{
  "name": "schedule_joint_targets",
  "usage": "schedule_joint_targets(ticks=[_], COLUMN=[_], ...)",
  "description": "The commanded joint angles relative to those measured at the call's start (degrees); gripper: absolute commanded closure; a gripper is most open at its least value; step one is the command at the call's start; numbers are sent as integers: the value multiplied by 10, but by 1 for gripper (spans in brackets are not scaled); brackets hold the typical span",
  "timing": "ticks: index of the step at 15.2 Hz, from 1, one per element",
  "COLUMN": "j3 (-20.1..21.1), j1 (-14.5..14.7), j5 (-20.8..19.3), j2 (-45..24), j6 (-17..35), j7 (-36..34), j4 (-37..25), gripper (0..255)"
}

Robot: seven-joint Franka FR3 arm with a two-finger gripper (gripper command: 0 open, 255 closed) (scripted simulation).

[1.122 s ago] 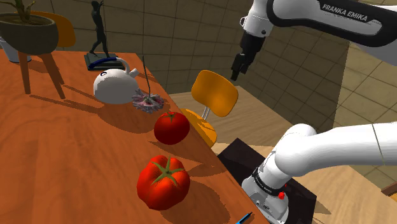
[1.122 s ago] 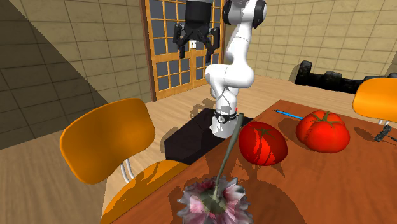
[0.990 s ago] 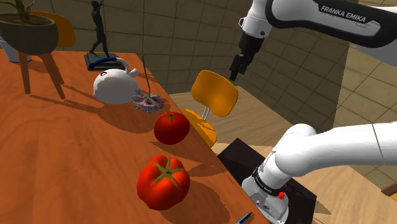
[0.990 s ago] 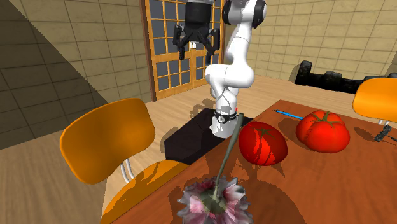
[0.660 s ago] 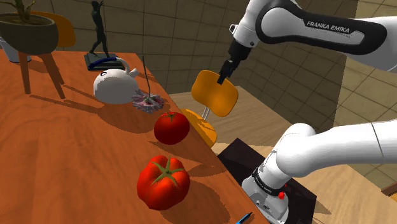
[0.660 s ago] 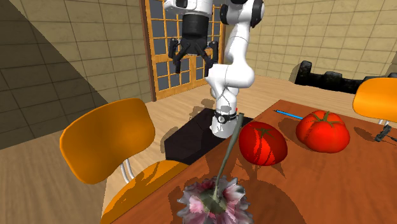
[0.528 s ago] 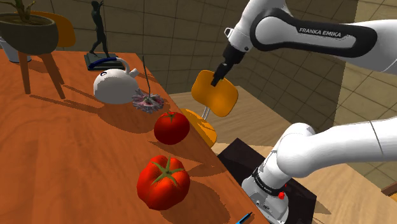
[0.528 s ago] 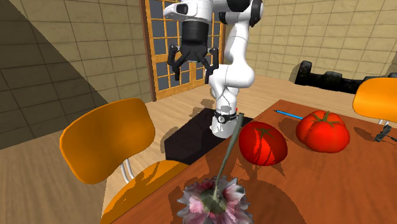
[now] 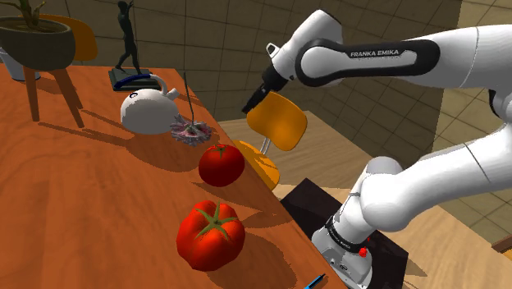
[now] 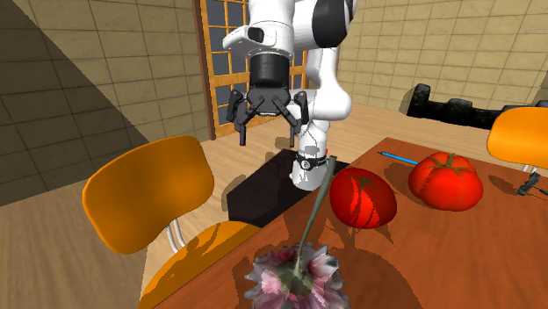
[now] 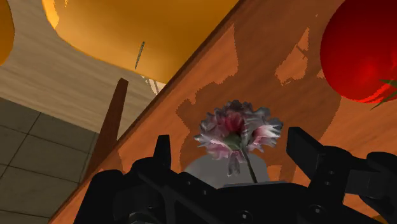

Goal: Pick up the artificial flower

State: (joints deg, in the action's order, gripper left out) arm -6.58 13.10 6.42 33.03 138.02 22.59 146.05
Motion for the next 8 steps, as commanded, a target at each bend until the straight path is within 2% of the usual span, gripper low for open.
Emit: schedule_joint_targets(ticks=[1,5,8], j3=[-19,-71,-134], j1=[31,118,216], j5=[29,114,214], j2=[-32,-96,-142], j6=[65,177,244], j7=[42,146,259], j4=[-1,-14,-39], gripper=[0,0,0])
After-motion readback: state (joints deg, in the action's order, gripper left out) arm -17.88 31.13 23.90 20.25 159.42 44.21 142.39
